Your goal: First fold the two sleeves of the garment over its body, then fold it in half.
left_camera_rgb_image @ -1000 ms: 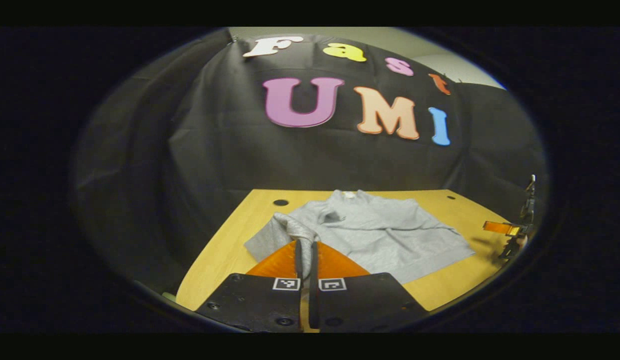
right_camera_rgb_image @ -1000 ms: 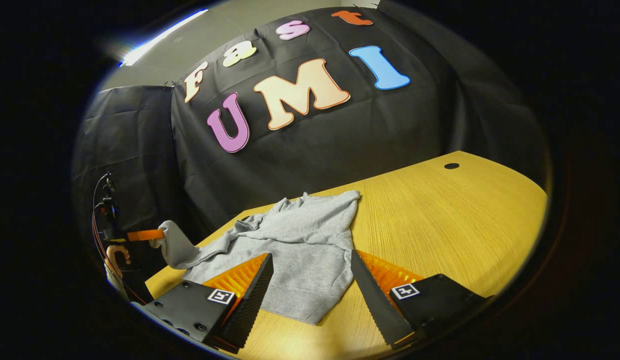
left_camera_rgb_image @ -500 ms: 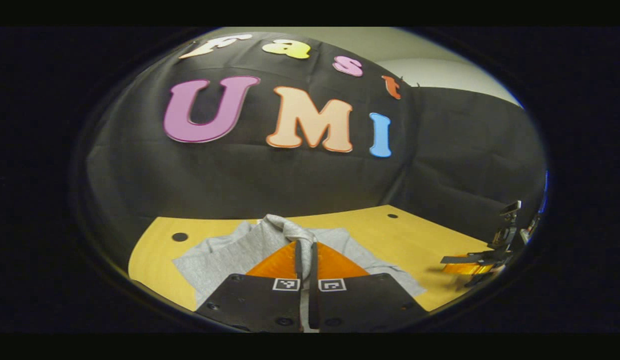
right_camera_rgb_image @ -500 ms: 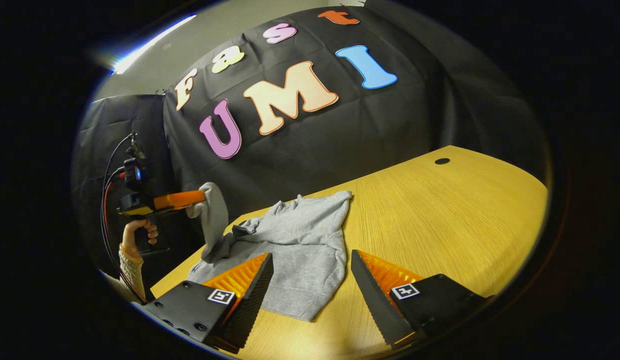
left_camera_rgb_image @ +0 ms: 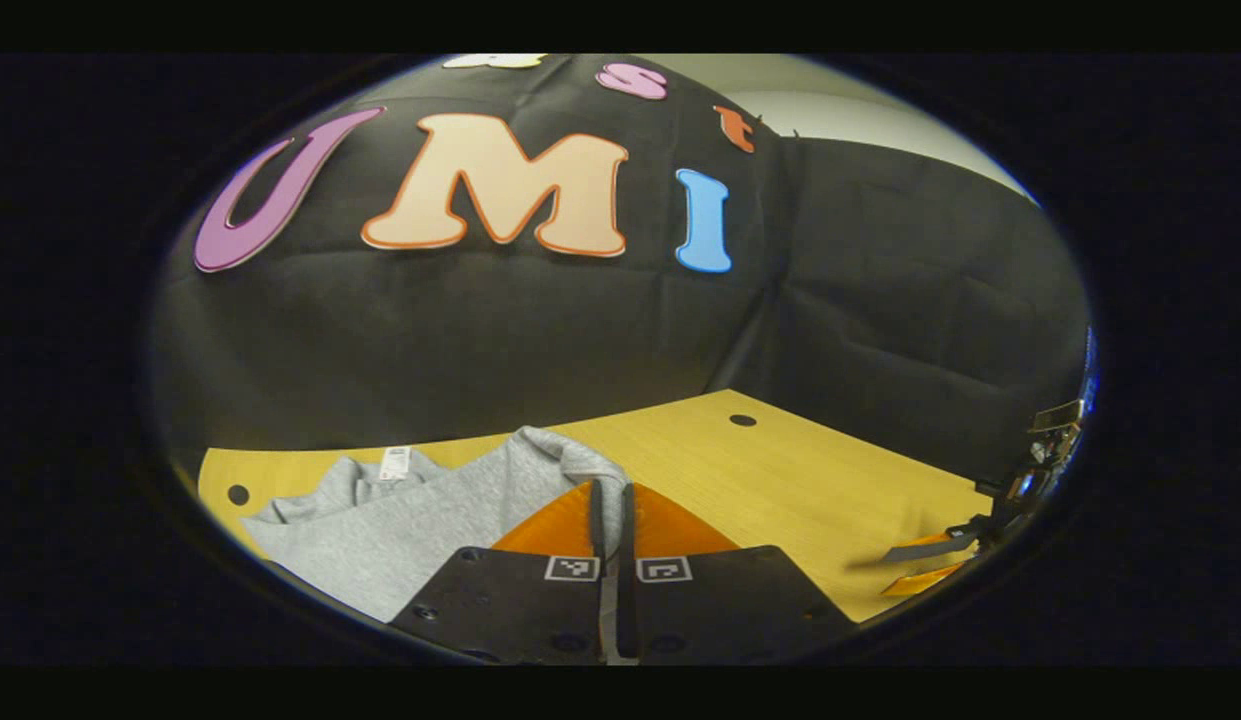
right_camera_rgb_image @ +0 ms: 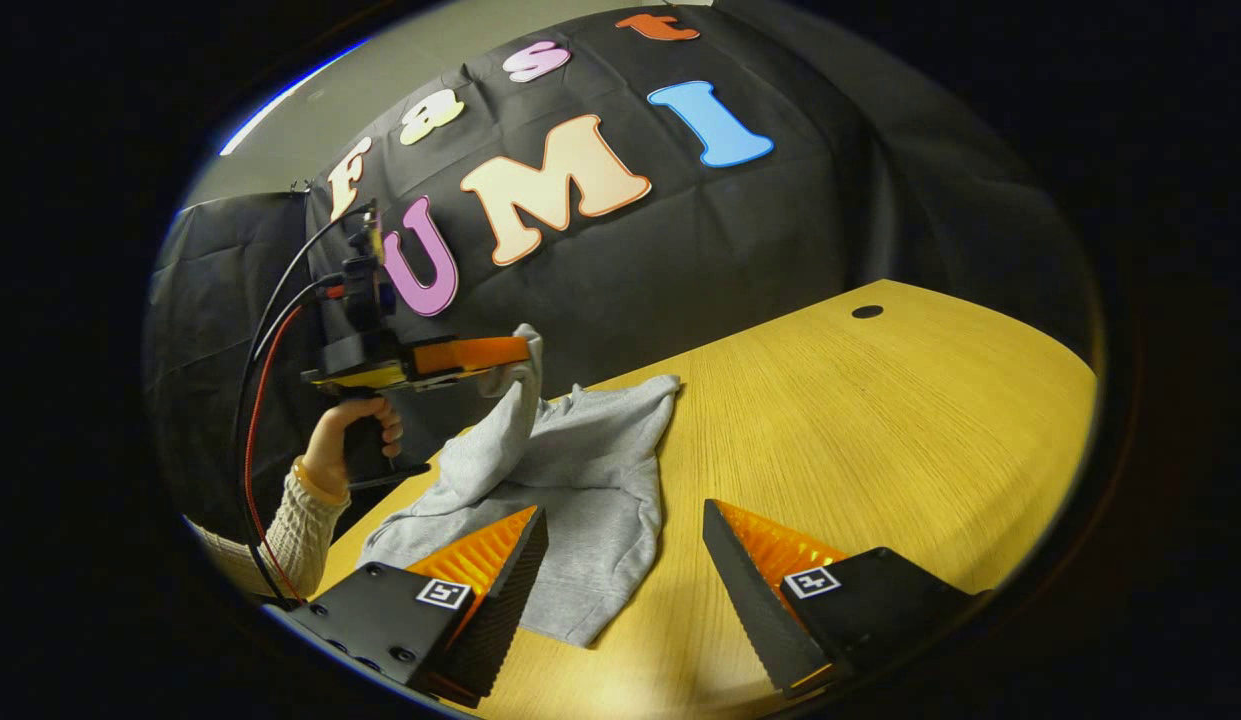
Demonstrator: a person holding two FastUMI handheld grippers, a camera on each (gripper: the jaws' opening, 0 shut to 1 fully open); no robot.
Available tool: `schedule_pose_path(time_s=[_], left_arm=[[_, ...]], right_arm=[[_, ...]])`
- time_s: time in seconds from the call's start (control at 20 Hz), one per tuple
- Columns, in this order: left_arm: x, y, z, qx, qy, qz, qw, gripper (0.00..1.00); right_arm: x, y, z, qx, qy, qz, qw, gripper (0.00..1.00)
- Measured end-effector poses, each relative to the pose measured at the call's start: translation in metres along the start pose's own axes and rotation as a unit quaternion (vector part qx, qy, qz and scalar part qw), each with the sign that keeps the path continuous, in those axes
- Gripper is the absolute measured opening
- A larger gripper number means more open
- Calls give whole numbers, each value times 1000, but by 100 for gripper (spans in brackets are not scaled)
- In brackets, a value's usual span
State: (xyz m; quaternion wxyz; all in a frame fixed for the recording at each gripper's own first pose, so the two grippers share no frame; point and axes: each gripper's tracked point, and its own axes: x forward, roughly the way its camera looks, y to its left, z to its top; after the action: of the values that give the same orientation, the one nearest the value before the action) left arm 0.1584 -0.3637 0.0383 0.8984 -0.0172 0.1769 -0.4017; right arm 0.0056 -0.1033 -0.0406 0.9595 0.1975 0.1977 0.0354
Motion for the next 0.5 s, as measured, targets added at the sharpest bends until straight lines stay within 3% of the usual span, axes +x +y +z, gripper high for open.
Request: schedule_pose_path(time_s=[0.25,0.5], left_arm=[[57,-9,-43,-2,49,-2,999,0],[80,-6,-66,14,77,16,997,0]], right_arm=[[5,-6,-4,0,11,-5,1000,98],[6,-10,-6,-4,17,-8,1000,97]])
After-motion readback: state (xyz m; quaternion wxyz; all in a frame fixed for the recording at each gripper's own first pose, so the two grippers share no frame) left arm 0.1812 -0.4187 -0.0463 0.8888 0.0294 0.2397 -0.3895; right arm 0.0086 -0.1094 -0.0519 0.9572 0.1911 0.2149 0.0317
